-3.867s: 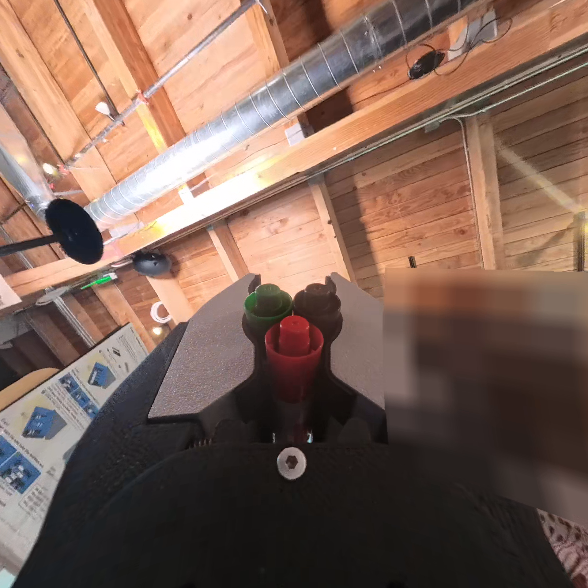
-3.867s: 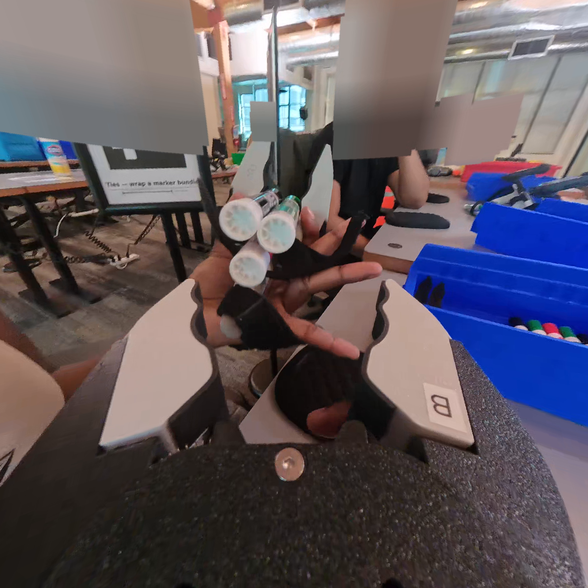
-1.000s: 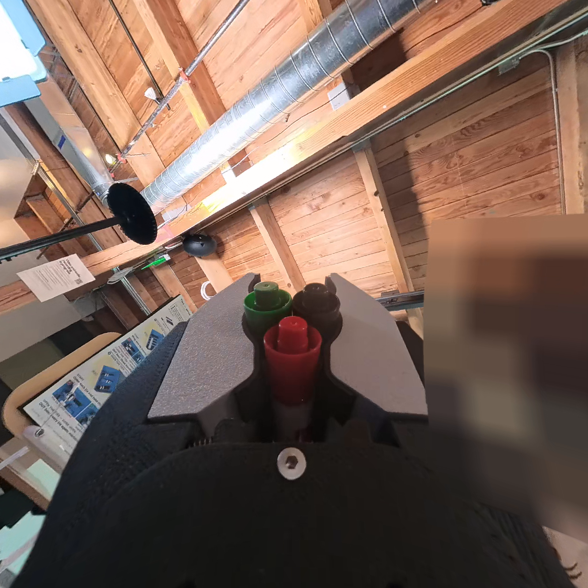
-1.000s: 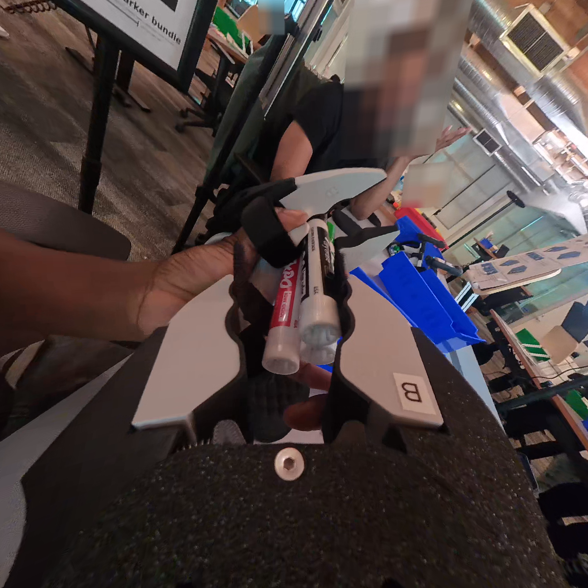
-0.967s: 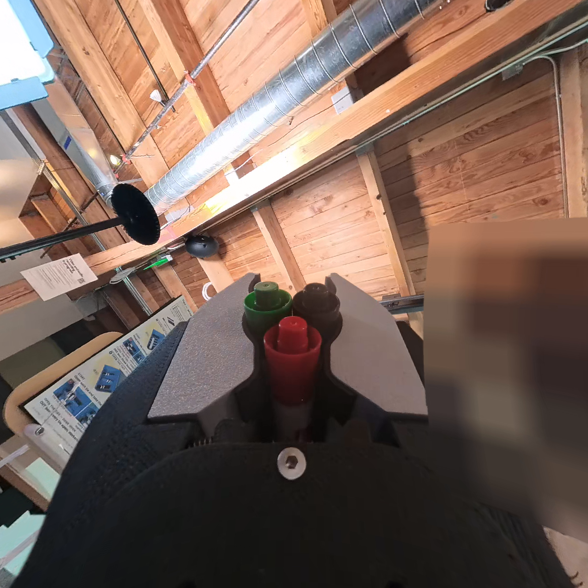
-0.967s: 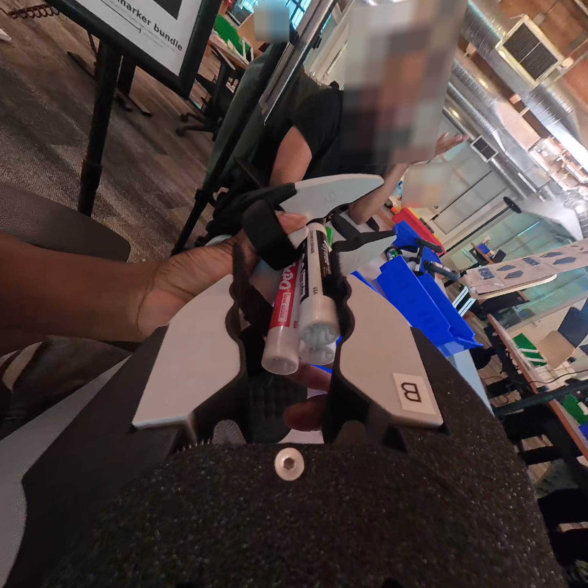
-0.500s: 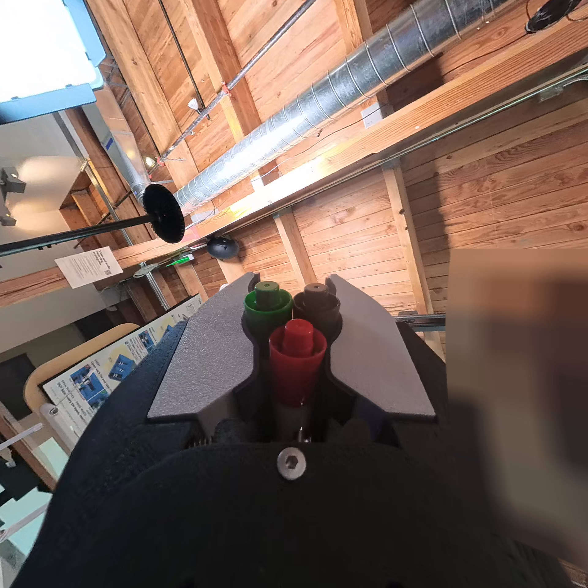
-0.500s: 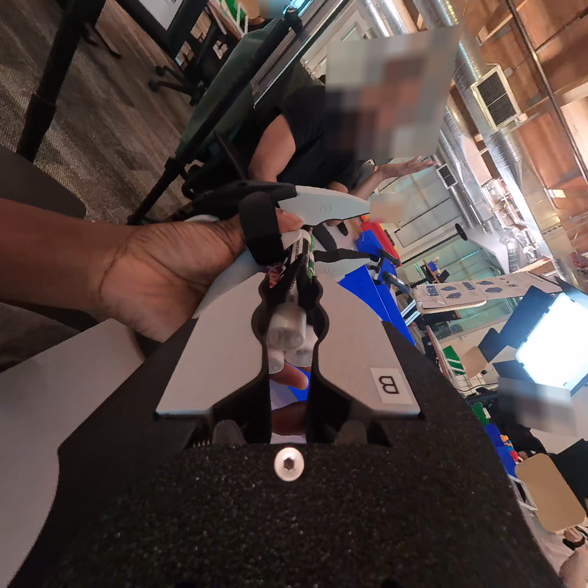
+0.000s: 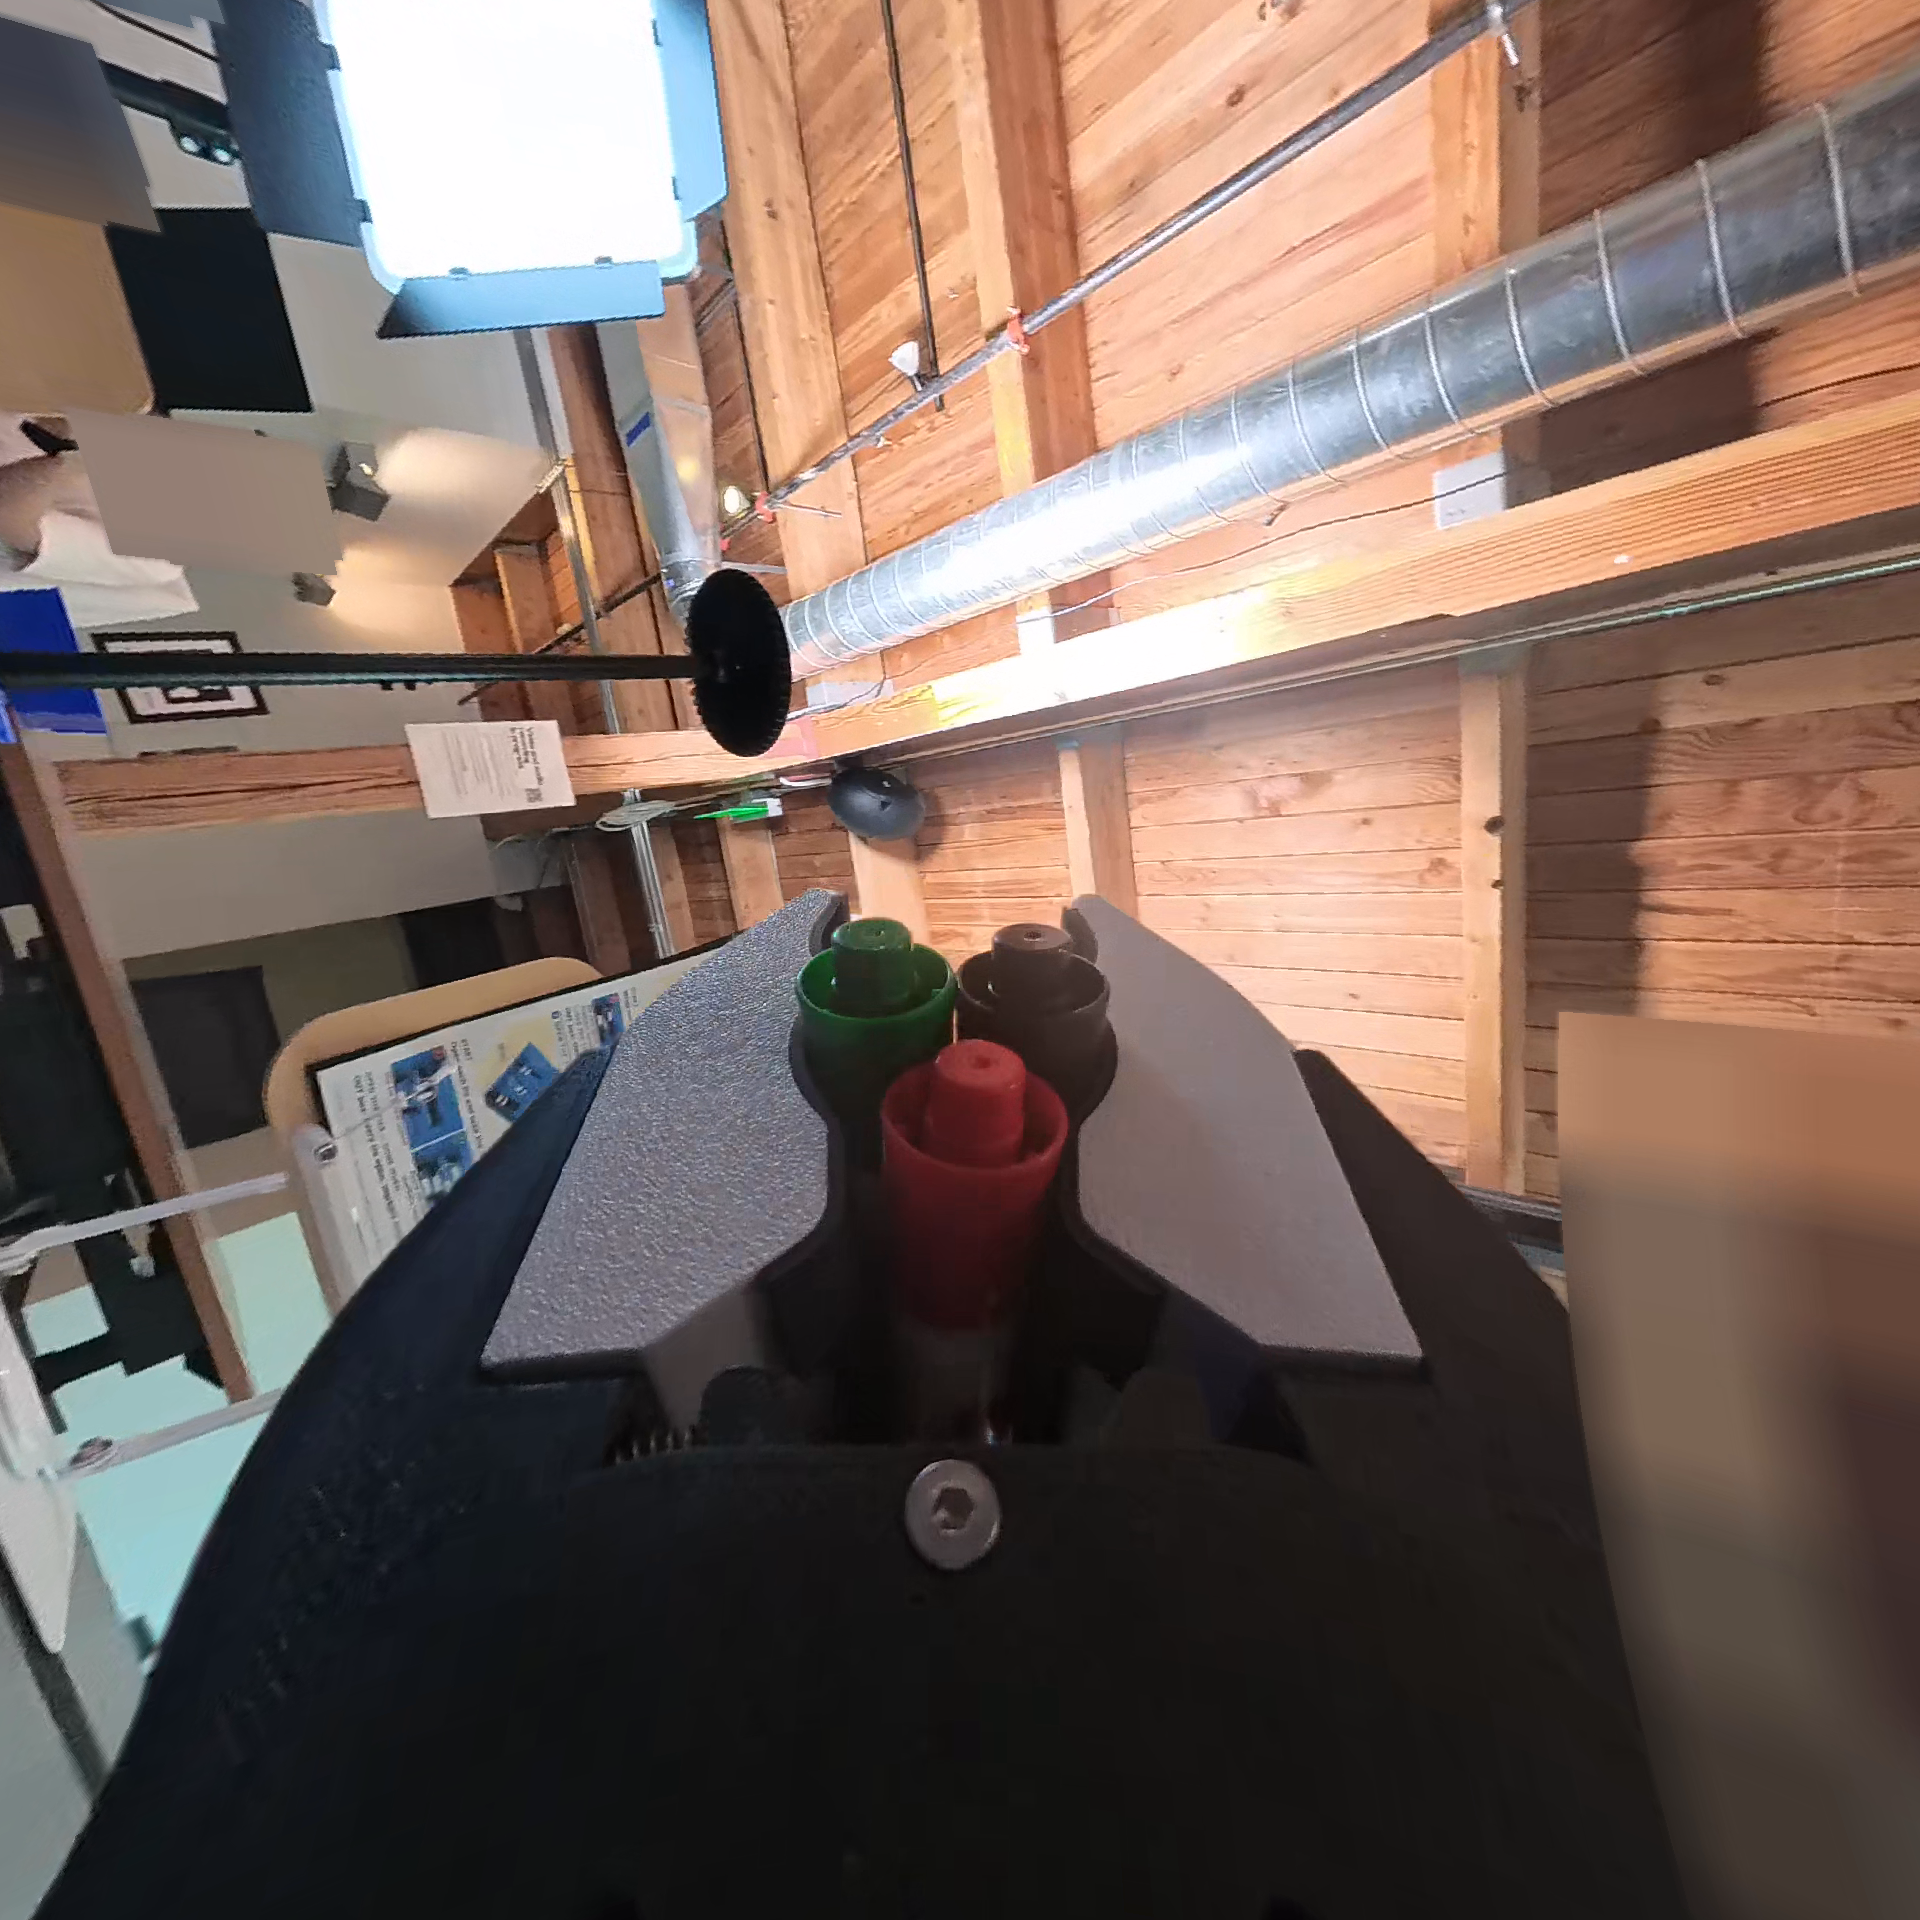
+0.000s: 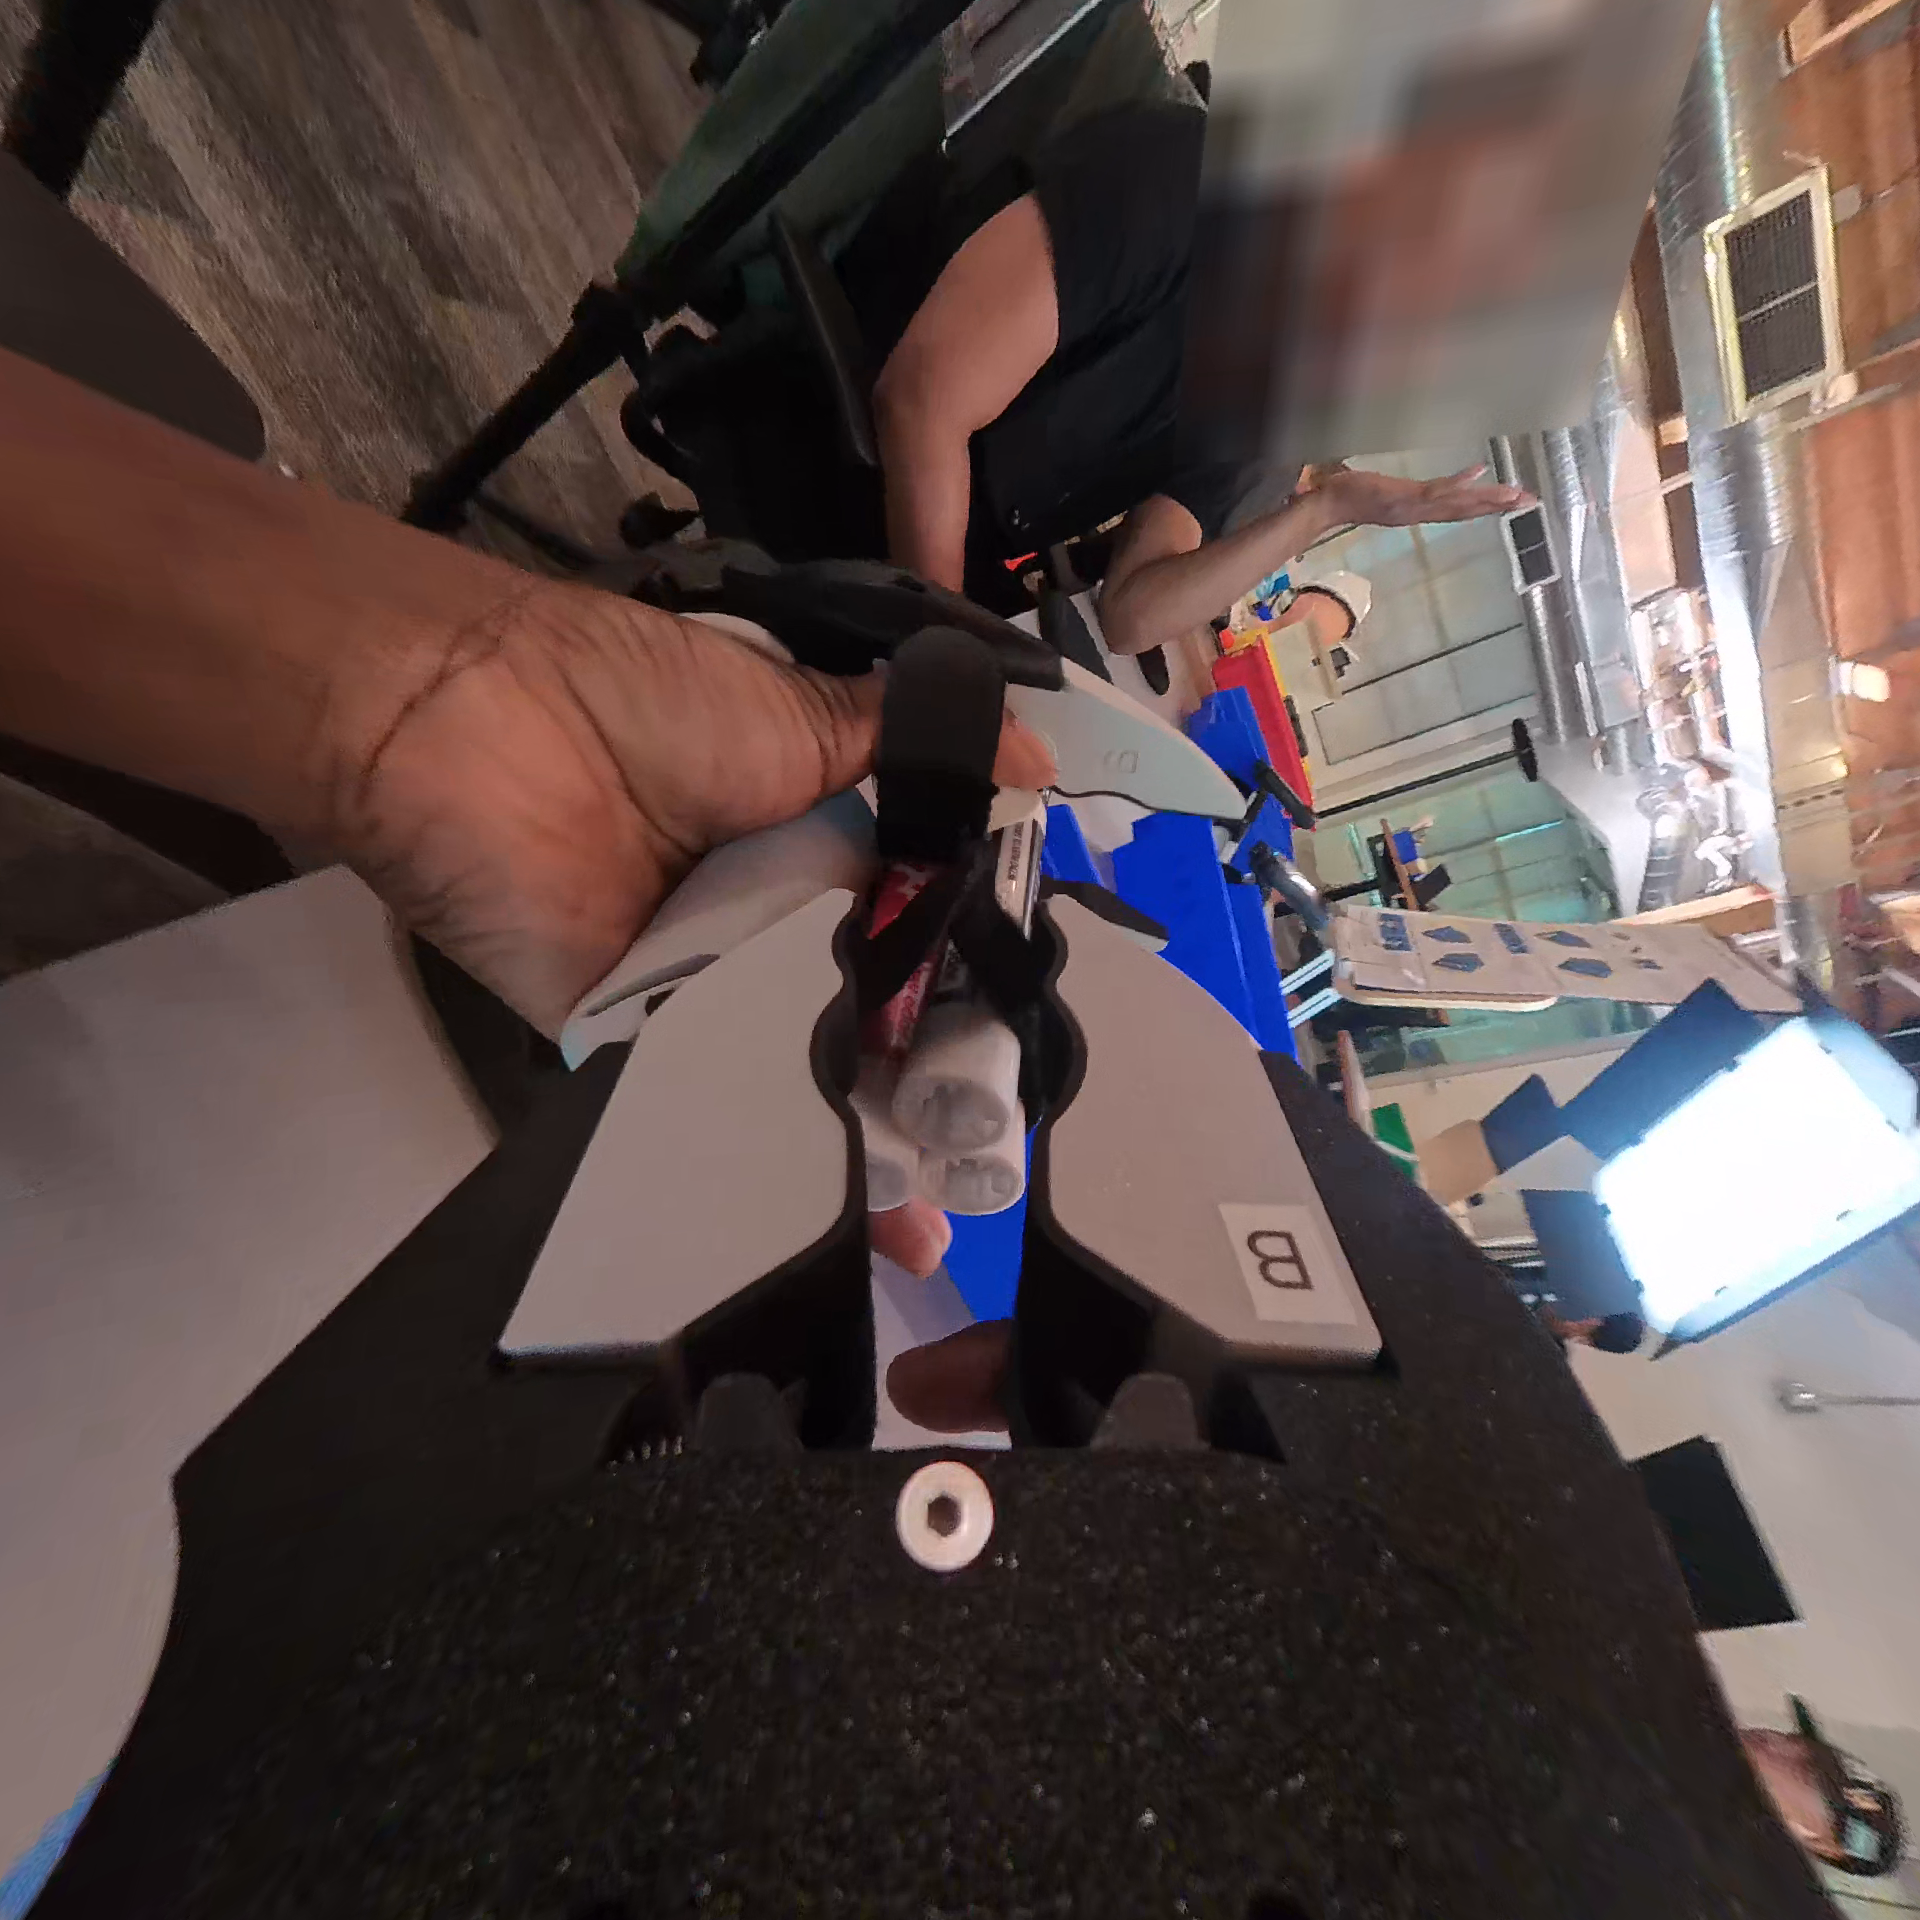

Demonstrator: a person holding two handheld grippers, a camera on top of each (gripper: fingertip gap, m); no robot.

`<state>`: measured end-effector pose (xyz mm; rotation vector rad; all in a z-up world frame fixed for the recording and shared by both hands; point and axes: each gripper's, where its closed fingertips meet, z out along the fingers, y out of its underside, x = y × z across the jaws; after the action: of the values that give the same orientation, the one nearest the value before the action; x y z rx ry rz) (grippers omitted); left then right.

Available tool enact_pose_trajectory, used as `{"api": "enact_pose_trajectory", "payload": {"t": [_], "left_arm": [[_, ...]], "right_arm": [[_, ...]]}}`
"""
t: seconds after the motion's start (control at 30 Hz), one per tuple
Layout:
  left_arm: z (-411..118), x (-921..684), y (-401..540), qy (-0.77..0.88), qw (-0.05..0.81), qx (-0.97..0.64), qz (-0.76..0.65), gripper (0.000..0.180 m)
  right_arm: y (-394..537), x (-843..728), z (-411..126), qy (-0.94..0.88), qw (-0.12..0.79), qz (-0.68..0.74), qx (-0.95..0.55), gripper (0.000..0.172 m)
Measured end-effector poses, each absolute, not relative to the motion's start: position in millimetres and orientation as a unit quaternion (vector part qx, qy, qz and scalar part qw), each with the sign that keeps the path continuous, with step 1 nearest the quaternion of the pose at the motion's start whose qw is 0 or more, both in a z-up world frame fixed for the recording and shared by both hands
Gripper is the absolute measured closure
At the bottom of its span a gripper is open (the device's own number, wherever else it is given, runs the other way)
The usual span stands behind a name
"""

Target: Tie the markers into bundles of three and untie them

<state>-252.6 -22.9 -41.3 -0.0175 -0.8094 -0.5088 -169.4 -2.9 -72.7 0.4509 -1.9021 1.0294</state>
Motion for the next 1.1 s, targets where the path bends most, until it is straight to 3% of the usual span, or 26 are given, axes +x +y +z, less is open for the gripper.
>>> {"api": "enact_pose_trajectory", "payload": {"t": [0.67, 0.73, 0.8, 1.1], "left_arm": [[-55, -262, -23, -0.42, 0.86, 0.012, -0.289, 0.142], [-55, -264, -28, -0.414, 0.865, 0.019, -0.283, 0.143], [-51, -262, -31, -0.408, 0.872, 0.017, -0.27, 0.142], [-35, -253, -41, -0.359, 0.9, 0.018, -0.247, 0.142]], "right_arm": [[-2, -163, -77, -0.782, 0.454, 0.38, 0.197, 0.144], [-3, -162, -79, -0.782, 0.452, 0.389, 0.182, 0.15], [-4, -160, -83, -0.781, 0.452, 0.39, 0.18, 0.17], [-10, -163, -79, -0.793, 0.411, 0.428, 0.136, 0.169]]}}
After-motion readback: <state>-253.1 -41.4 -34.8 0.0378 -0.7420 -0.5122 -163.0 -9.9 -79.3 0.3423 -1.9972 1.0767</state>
